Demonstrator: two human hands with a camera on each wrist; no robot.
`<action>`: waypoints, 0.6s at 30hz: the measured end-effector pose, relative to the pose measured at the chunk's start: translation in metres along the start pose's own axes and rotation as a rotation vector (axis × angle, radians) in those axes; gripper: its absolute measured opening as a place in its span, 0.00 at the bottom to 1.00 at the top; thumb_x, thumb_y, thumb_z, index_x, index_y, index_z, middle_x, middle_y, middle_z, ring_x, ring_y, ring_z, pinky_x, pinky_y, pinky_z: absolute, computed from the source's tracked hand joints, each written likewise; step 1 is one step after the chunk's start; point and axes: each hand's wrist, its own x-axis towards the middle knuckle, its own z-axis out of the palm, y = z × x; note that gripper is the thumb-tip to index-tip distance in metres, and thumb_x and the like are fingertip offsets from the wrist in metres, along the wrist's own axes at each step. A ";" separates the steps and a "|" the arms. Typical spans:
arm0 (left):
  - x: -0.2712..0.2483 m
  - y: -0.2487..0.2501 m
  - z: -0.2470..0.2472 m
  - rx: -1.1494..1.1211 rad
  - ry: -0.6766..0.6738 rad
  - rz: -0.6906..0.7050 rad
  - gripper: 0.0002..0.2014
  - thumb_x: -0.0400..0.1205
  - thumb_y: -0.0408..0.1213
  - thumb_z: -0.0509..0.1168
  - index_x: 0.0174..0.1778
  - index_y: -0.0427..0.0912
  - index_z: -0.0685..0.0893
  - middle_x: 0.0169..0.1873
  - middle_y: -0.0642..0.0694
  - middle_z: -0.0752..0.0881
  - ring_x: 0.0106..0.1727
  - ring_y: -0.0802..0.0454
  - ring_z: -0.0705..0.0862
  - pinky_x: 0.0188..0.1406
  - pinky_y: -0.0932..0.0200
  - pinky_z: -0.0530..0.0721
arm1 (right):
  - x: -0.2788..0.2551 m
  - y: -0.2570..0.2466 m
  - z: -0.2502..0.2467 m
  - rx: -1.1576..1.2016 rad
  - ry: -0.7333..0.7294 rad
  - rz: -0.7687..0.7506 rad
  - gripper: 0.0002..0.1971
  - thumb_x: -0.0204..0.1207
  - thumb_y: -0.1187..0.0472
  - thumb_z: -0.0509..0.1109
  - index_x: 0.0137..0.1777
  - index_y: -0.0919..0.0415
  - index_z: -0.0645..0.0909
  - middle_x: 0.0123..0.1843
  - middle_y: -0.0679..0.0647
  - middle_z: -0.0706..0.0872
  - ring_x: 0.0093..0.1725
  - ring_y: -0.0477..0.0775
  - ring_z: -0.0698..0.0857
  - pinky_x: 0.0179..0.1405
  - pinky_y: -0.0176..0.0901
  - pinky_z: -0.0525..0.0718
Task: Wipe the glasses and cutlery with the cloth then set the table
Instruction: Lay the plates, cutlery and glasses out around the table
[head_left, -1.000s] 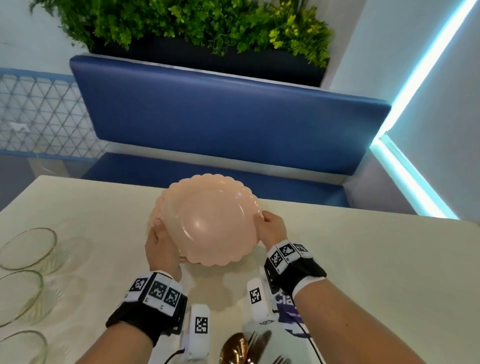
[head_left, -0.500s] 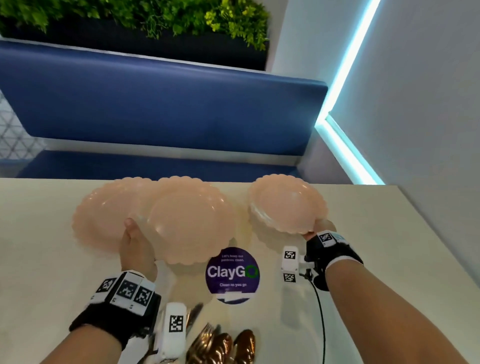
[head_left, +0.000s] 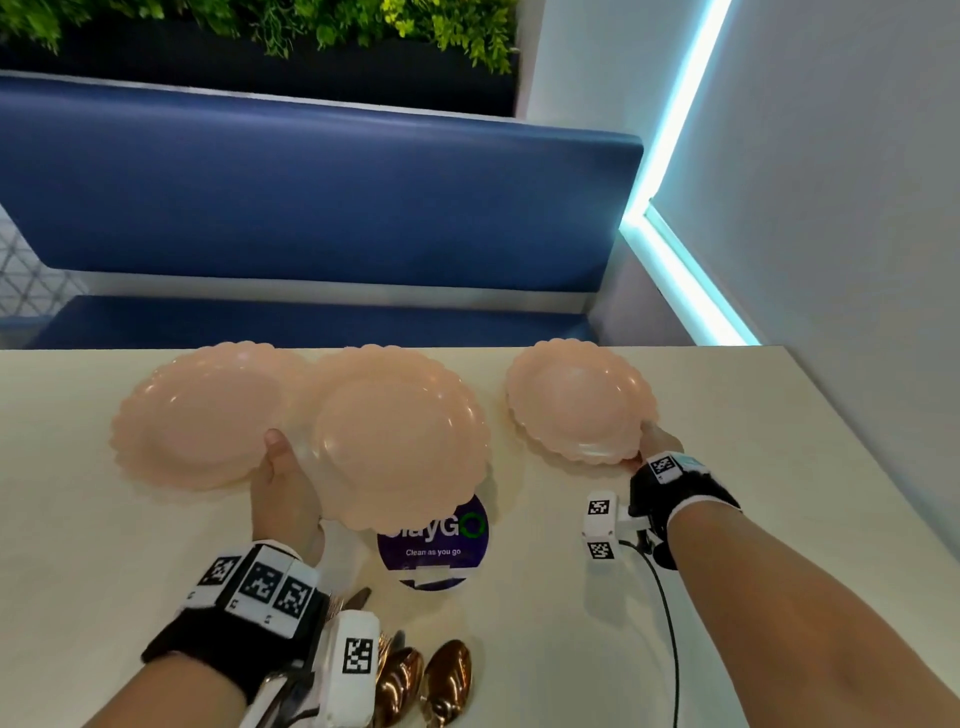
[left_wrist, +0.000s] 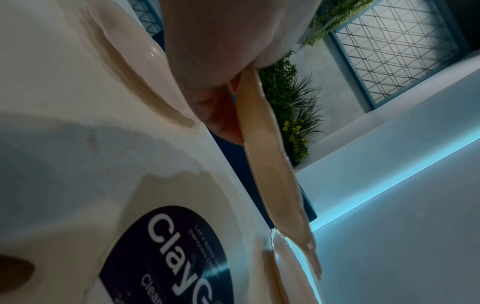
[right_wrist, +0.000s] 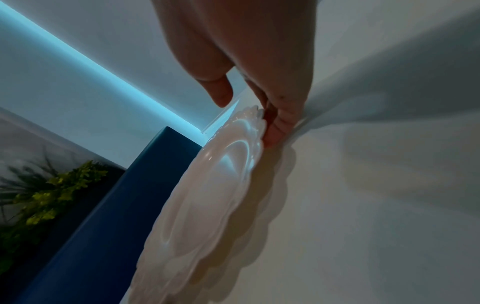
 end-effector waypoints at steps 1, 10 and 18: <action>-0.001 -0.001 0.001 0.012 -0.003 -0.001 0.30 0.86 0.58 0.39 0.76 0.43 0.68 0.71 0.37 0.76 0.70 0.37 0.74 0.64 0.53 0.72 | -0.002 0.000 -0.001 0.060 0.004 0.035 0.23 0.84 0.56 0.57 0.76 0.66 0.65 0.76 0.63 0.71 0.57 0.54 0.75 0.60 0.50 0.80; -0.057 0.005 0.023 0.060 -0.157 0.016 0.28 0.86 0.56 0.38 0.78 0.48 0.65 0.70 0.41 0.77 0.70 0.41 0.75 0.59 0.58 0.72 | -0.117 -0.011 0.017 0.456 -0.164 -0.267 0.19 0.84 0.48 0.55 0.68 0.56 0.75 0.56 0.56 0.84 0.52 0.56 0.85 0.52 0.51 0.83; -0.111 -0.036 0.011 0.158 -0.582 0.031 0.28 0.81 0.64 0.42 0.65 0.56 0.78 0.55 0.45 0.86 0.55 0.45 0.86 0.53 0.46 0.86 | -0.162 0.066 0.005 0.780 -0.200 -0.099 0.17 0.84 0.54 0.56 0.68 0.58 0.74 0.65 0.63 0.81 0.57 0.57 0.80 0.52 0.54 0.80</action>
